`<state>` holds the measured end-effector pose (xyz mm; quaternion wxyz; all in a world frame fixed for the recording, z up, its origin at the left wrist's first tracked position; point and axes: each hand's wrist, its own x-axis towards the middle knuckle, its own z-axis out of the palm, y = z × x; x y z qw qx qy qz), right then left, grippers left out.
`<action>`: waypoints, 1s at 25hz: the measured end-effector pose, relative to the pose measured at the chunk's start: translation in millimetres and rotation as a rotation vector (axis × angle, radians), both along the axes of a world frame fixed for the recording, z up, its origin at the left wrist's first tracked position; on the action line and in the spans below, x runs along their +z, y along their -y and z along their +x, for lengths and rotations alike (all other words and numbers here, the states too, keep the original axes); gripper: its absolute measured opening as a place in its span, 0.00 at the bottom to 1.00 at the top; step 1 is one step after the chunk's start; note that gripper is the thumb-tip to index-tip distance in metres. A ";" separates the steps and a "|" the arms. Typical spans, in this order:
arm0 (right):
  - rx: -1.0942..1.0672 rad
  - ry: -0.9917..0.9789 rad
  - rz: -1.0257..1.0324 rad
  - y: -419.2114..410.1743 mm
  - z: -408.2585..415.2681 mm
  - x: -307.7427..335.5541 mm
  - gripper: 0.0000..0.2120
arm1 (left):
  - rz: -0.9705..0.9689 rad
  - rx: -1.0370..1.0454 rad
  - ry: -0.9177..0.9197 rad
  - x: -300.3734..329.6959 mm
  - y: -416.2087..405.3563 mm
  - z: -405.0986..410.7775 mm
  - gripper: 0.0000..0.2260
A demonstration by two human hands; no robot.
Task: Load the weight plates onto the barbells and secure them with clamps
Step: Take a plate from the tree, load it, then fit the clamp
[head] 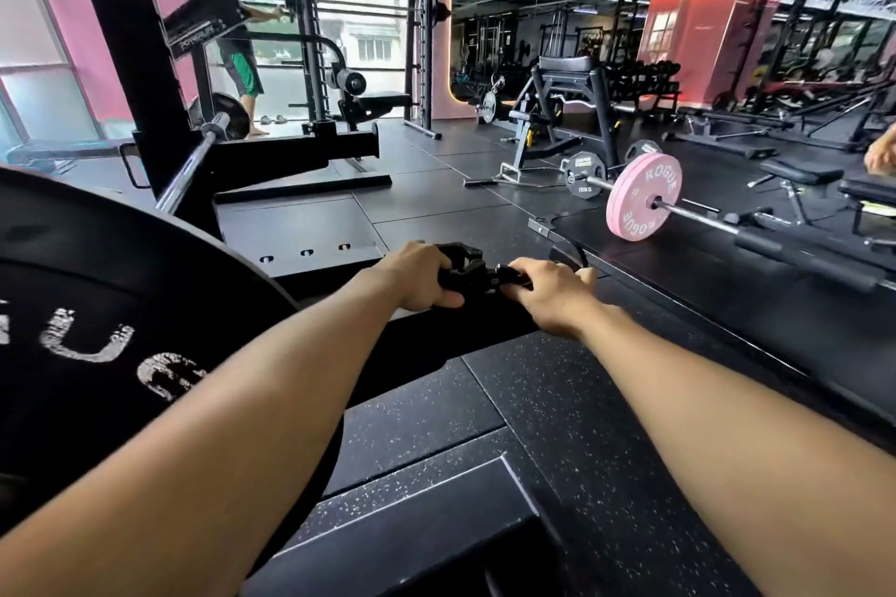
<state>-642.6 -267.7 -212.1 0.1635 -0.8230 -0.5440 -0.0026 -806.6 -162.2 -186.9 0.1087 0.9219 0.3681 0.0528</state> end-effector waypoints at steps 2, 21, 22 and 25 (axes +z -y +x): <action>-0.024 0.009 0.062 -0.2 -1.4 -1.8 0.13 | 0.042 0.005 0.050 -5.5 1.9 -3.1 0.10; 0.267 0.024 0.174 198.3 -138.3 40.1 0.14 | 0.134 -0.091 0.130 40.7 222.1 -186.7 0.11; 0.311 -0.026 0.178 214.6 -153.8 43.2 0.14 | 0.129 -0.077 0.144 43.4 242.6 -207.2 0.10; 0.425 -0.186 0.151 261.5 -200.2 57.3 0.16 | 0.087 -0.055 0.206 50.0 299.4 -266.7 0.08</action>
